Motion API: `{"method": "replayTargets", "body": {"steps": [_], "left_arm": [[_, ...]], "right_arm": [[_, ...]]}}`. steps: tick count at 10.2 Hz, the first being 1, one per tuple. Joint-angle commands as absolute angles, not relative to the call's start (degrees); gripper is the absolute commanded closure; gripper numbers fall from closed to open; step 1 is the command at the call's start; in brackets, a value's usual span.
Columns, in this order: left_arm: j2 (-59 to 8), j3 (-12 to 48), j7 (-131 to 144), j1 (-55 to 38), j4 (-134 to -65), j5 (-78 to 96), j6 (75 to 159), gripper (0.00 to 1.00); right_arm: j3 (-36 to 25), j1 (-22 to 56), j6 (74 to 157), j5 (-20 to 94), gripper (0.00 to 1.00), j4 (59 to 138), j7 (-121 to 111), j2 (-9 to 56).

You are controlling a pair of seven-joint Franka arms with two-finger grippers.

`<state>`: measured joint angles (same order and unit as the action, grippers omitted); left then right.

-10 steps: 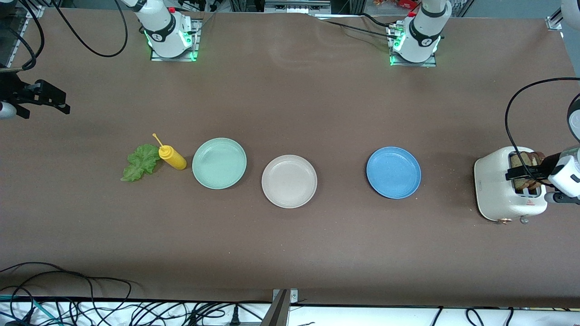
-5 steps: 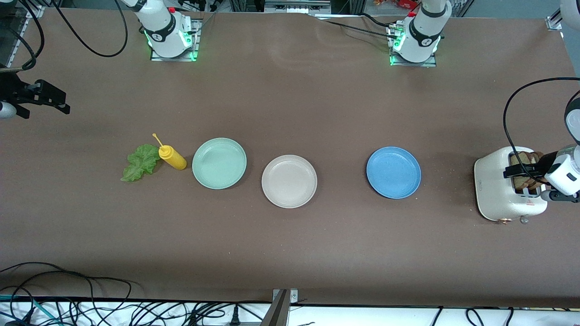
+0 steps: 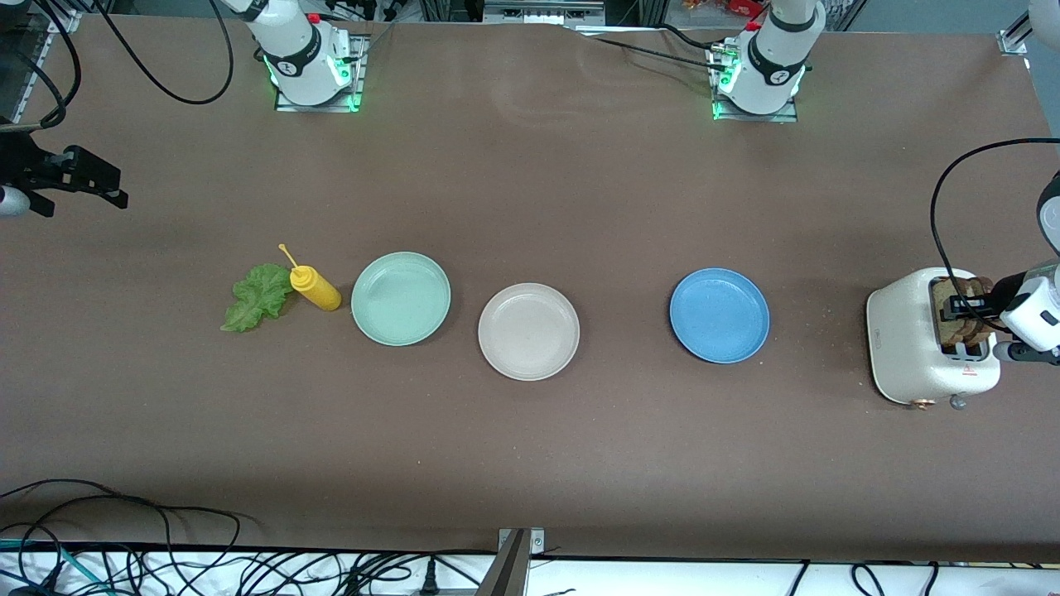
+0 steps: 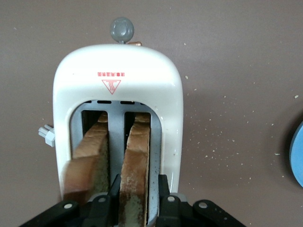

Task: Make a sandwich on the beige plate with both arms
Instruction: 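Grasp the bread slice with the left gripper and lift it out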

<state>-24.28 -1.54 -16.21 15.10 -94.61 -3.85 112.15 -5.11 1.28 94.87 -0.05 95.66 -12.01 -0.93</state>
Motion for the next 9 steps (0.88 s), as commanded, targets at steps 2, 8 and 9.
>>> {"method": "replayTargets", "body": {"steps": [2, 8, 9], "left_arm": [[-22.7, -1.1, -17.4, 15.5, -95.8, -7.7, 111.9, 0.91], [-22.2, -0.8, -18.7, 15.3, -92.7, -8.0, 109.6, 0.96], [-22.2, -0.8, -18.7, 15.2, -90.7, -8.0, 107.2, 0.96]], "right_arm": [[-5.3, 1.1, 93.7, 0.9, 0.00, 94.2, -13.0, -0.4], [-5.0, 1.1, 92.6, 0.9, 0.00, 94.2, -13.1, -0.5], [-5.0, 1.1, 92.0, 0.8, 0.00, 94.0, -13.1, -0.4]]}}
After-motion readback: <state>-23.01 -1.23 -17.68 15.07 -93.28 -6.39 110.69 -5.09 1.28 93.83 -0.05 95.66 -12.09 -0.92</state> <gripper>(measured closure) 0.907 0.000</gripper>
